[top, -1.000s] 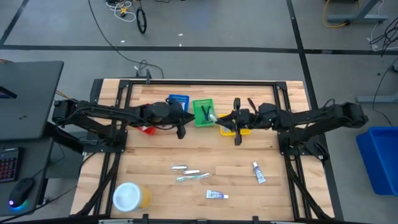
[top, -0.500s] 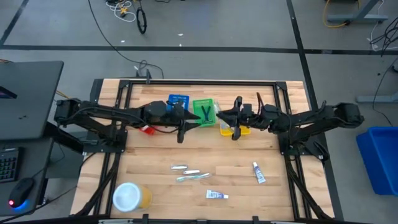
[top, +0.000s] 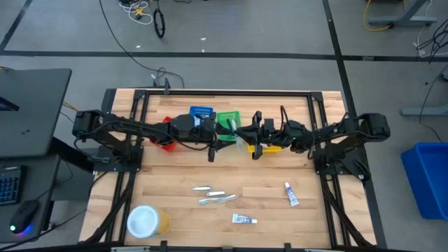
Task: Pick & Place Travel size toiletries
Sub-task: Put the blue toothbrush into the red bin, then put the white toothpaste into the blue bin
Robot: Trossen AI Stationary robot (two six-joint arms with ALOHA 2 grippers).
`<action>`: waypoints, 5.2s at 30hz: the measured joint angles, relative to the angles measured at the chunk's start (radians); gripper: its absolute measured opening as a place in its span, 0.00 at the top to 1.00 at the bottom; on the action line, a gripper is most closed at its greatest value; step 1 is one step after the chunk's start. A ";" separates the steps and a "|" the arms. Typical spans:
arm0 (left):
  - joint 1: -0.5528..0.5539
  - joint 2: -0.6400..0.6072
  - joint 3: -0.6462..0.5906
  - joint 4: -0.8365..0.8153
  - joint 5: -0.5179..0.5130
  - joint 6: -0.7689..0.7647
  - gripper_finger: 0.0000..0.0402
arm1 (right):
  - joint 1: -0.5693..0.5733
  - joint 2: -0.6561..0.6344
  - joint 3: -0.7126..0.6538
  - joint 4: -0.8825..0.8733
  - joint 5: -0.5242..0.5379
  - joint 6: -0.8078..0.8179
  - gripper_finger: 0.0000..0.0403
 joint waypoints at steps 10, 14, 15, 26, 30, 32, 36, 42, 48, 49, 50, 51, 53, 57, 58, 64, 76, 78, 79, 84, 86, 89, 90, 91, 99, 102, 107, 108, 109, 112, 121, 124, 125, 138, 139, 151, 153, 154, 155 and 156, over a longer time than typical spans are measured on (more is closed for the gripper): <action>0.013 0.000 0.003 -0.004 -0.027 -0.011 0.56 | 0.000 0.019 0.016 0.066 -0.047 -0.024 0.93; 0.012 -0.001 0.003 0.061 -0.001 0.001 0.56 | 0.000 0.019 0.016 0.059 -0.050 -0.036 0.93; 0.012 -0.003 0.005 0.066 0.011 0.001 0.56 | 0.000 0.019 0.016 0.060 -0.049 -0.037 0.93; 0.013 0.009 0.004 0.072 0.029 -0.025 0.56 | -0.002 0.025 0.070 0.011 -0.047 -0.033 0.93; 0.013 0.009 0.004 0.051 0.026 -0.026 0.56 | -0.002 0.026 0.099 -0.051 -0.047 -0.064 0.93; 0.013 0.009 0.003 0.054 0.026 -0.029 0.58 | -0.002 0.026 0.099 -0.050 -0.047 -0.067 0.93; 0.013 0.009 0.004 0.047 0.010 -0.029 0.65 | -0.002 0.026 0.099 -0.056 -0.047 -0.063 0.93; 0.013 0.009 0.004 0.047 -0.004 -0.024 0.82 | -0.002 0.026 0.099 -0.068 -0.045 -0.067 0.93; 0.013 0.008 0.004 0.007 -0.027 -0.027 0.91 | -0.002 0.026 0.098 -0.089 0.007 -0.047 0.92; 0.013 0.008 0.004 -0.006 -0.041 -0.030 0.91 | -0.002 0.026 0.098 -0.100 0.006 -0.043 0.91; 0.013 0.008 0.004 -0.021 -0.056 -0.036 0.91 | -0.002 0.026 0.098 -0.114 0.007 -0.041 0.91; 0.013 0.008 0.004 -0.036 -0.071 -0.045 0.90 | -0.002 0.026 0.098 -0.127 0.009 -0.039 0.89; 0.013 0.008 0.004 -0.076 -0.097 -0.054 0.87 | -0.003 0.026 0.098 -0.163 0.015 -0.037 0.87; 0.013 0.009 0.004 -0.155 -0.111 -0.084 0.87 | -0.002 0.010 0.098 -0.234 0.045 -0.039 0.81; 0.014 0.007 0.004 -0.173 -0.114 -0.093 0.88 | -0.002 -0.002 0.098 -0.253 0.059 -0.041 0.80; 0.034 -0.047 0.002 -0.373 -0.193 -0.160 0.92 | -0.013 -0.093 0.098 -0.359 0.057 -0.048 0.74; 0.132 -0.294 0.003 -1.036 -0.430 -0.365 0.91 | -0.038 -0.180 0.098 -0.660 0.060 -0.056 0.69; 0.154 -0.315 0.003 -1.159 -0.448 -0.395 0.91 | -0.040 -0.180 0.098 -0.681 0.059 -0.056 0.69; 0.163 -0.319 0.003 -1.217 -0.458 -0.403 0.91 | -0.041 -0.180 0.098 -0.690 0.059 -0.056 0.69; 0.206 -0.316 0.002 -1.457 -0.482 -0.479 0.86 | -0.041 -0.179 0.098 -0.700 0.059 -0.063 0.69; 0.210 -0.307 0.002 -1.510 -0.483 -0.499 0.86 | -0.041 -0.179 0.098 -0.702 0.059 -0.063 0.69; 0.219 -0.309 0.000 -1.578 -0.479 -0.524 0.90 | -0.041 -0.179 0.098 -0.702 0.059 -0.063 0.69; 0.221 -0.309 -0.010 -1.587 -0.470 -0.529 0.91 | -0.041 -0.179 0.098 -0.702 0.059 -0.063 0.69; 0.224 -0.309 -0.027 -1.589 -0.462 -0.534 0.91 | -0.041 -0.179 0.098 -0.703 0.059 -0.063 0.69; 0.227 -0.309 -0.187 -1.450 -0.461 -0.528 0.84 | -0.042 -0.179 0.098 -0.707 0.059 -0.063 0.69; 0.227 -0.308 -0.225 -1.406 -0.442 -0.494 0.81 | -0.042 -0.179 0.098 -0.707 0.059 -0.072 0.69; 0.227 -0.308 -0.242 -1.400 -0.448 -0.493 0.81 | -0.042 -0.179 0.098 -0.707 0.059 -0.072 0.69; 0.228 -0.308 -0.242 -1.401 -0.455 -0.493 0.80 | -0.042 -0.179 0.098 -0.707 0.059 -0.072 0.69; 0.228 -0.308 -0.242 -1.402 -0.465 -0.493 0.80 | -0.042 -0.179 0.098 -0.707 0.059 -0.072 0.69; 0.228 -0.308 -0.242 -1.403 -0.479 -0.488 0.80 | -0.042 -0.179 0.098 -0.707 0.059 -0.072 0.69; 0.227 -0.308 -0.154 -1.420 -0.480 -0.386 0.80 | -0.042 -0.179 0.098 -0.707 0.059 -0.072 0.68; 0.226 -0.308 -0.102 -1.418 -0.462 -0.372 0.80 | -0.042 -0.179 0.098 -0.707 0.059 -0.072 0.68; 0.223 -0.308 -0.085 -1.410 -0.452 -0.372 0.80 | -0.042 -0.179 0.098 -0.707 0.059 -0.072 0.67; 0.072 -0.309 -0.029 -0.969 -0.222 -0.313 0.84 | -0.042 -0.178 0.098 -0.707 0.058 -0.063 0.68; 0.056 -0.309 -0.029 -0.945 -0.210 -0.312 0.84 | -0.042 -0.178 0.098 -0.707 0.058 -0.063 0.68; -0.124 -0.204 -0.028 -0.827 -0.144 -0.211 0.81 | -0.029 -0.178 0.098 -0.731 0.057 -0.063 0.67; -0.141 -0.170 -0.028 -0.814 -0.146 -0.197 0.78 | -0.020 -0.178 0.098 -0.737 0.057 -0.064 0.65; -0.149 -0.151 -0.028 -0.807 -0.148 -0.186 0.77 | -0.014 -0.178 0.098 -0.741 0.057 -0.064 0.65; -0.155 -0.130 -0.028 -0.795 -0.149 -0.178 0.75 | -0.008 -0.178 0.098 -0.749 0.058 -0.063 0.64; -0.160 -0.111 -0.028 -0.791 -0.149 -0.172 0.73 | -0.002 -0.178 0.098 -0.760 0.057 -0.063 0.63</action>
